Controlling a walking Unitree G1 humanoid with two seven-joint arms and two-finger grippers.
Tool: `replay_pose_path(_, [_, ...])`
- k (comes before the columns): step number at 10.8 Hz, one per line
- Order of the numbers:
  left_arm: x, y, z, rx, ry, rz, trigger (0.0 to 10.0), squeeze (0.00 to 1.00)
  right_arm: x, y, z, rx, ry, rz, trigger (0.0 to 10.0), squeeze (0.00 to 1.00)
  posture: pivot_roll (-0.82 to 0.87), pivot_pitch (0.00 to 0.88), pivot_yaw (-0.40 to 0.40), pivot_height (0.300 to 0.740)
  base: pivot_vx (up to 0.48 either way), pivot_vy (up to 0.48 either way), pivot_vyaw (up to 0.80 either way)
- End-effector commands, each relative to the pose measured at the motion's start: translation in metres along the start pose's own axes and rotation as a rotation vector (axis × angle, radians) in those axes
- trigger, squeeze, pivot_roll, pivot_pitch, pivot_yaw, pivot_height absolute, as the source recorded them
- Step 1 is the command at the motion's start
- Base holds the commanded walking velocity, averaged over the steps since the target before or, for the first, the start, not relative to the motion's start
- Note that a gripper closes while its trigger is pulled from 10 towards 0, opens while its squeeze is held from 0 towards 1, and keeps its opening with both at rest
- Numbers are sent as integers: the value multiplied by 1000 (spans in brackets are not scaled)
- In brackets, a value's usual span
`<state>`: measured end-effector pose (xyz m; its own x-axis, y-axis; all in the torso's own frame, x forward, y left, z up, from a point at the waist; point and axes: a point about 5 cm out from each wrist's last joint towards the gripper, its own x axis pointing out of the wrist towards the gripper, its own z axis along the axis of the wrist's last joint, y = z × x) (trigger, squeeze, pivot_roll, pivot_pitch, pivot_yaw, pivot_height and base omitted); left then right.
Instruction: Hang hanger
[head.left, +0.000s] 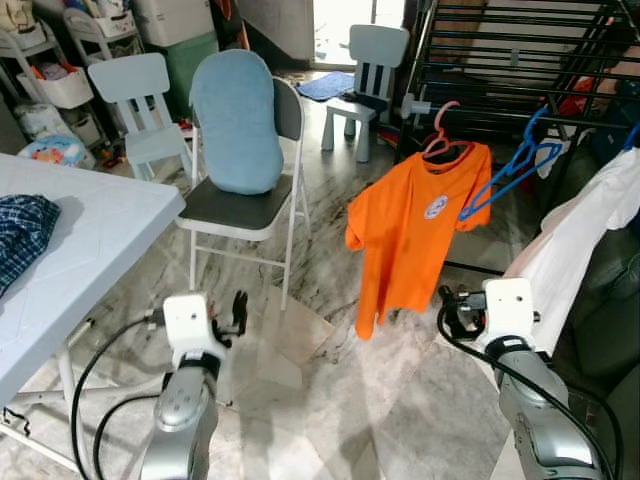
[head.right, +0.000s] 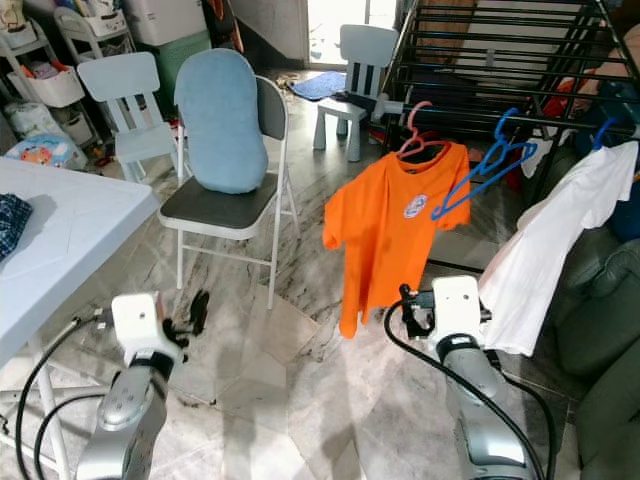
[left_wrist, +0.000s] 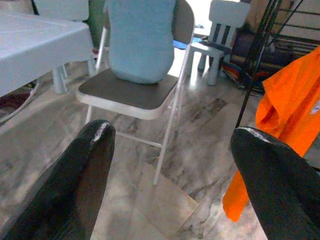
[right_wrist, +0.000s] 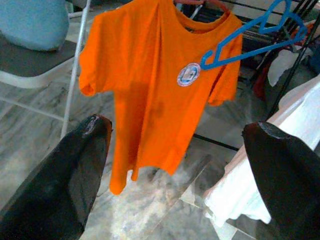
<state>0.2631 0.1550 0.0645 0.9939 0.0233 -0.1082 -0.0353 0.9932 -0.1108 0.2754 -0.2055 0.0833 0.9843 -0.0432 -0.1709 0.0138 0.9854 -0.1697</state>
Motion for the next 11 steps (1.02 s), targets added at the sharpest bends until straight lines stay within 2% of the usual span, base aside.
replay_pose_path(1, [0, 2, -3, -1, 20, 4, 10000, 0, 0, 1, 4, 12, -10, -4, 10000, 0, -214, 0, 76, 740, 0, 0, 0])
replay_pose_path(3, [-1, 5, -3, 11, 24, 5, 10000, 0, 1, 4, 5, 18, -12, 2, 10000, 0, -204, 0, 74, 740, 0, 0, 0])
replay_pose_path(7, [2, 4, 0, 24, 12, -2, 10000, 0, 4, 8, 5, 24, -9, 11, 10000, 0, -202, 0, 77, 740, 0, 0, -772])
replay_pose_path(11, [6, 1, 1, 25, 9, -14, 10000, 0, 5, 8, 6, 22, -10, 9, 10000, 0, -206, 0, 82, 740, 0, 0, 0])
